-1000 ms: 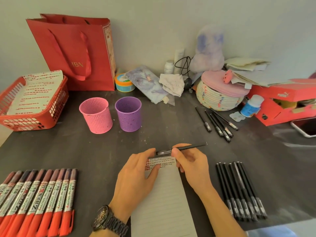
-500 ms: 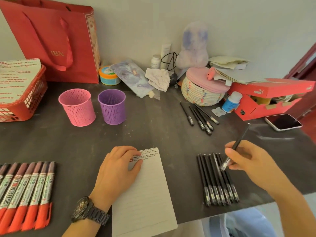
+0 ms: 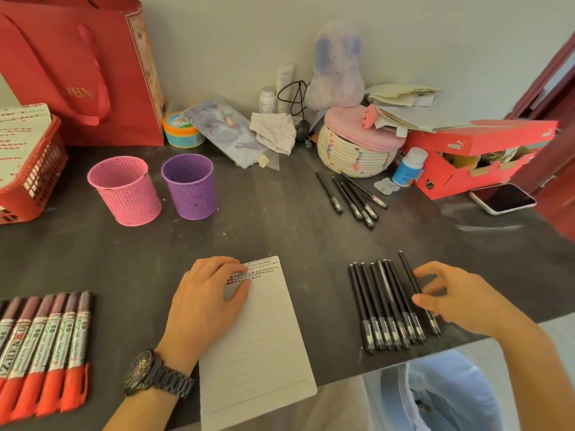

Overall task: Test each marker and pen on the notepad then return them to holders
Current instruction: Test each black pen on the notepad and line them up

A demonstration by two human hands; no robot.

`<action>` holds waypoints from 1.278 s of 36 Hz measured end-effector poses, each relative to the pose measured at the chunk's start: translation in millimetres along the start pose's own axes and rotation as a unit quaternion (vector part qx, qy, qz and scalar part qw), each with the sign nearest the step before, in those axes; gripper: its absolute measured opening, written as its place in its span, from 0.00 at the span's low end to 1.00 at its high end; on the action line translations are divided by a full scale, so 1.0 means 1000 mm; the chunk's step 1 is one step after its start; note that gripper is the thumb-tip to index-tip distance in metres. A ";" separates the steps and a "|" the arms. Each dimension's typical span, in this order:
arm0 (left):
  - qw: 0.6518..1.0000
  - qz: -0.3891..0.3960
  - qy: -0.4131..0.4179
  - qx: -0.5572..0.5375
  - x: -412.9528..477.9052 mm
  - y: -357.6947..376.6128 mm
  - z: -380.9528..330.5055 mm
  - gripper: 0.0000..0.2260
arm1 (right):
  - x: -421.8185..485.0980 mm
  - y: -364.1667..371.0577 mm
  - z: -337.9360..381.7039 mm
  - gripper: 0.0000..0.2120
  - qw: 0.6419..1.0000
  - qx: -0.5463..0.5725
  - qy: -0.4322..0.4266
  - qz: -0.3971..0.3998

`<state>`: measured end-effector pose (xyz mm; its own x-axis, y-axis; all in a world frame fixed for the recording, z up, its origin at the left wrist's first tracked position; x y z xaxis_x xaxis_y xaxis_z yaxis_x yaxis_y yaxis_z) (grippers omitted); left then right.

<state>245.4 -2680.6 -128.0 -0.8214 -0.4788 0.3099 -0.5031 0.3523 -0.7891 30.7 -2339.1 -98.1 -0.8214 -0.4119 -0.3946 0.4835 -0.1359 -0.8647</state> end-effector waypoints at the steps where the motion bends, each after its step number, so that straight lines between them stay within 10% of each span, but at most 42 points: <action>1: 1.000 -0.001 0.000 0.000 0.000 0.000 0.000 0.10 | 0.000 0.001 -0.001 0.17 1.000 -0.004 0.000 0.002; 28: 1.000 0.005 -0.012 0.003 0.000 -0.003 -0.003 0.11 | 0.007 0.005 -0.003 0.11 0.990 -0.130 0.055 -0.004; 46: 0.999 -0.034 0.015 0.008 -0.003 -0.009 -0.008 0.08 | 0.117 -0.022 0.187 0.17 0.970 -0.085 -0.091 -0.209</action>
<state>250.1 -2676.2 -117.9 -0.7926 -0.4777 0.3789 -0.5547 0.3069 -0.7734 -20.1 -2552.6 -67.2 -0.8603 -0.5073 0.0499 0.0502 -0.1817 -0.9821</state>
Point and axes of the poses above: each hand's wrist, its own x-axis towards the middle knuckle, its own y-axis out of the palm, z = x × y, the point moved 9 cm from there along x, towards the middle knuckle, and after that the axes turned 4 degrees about -x, right-handed, at the moved point
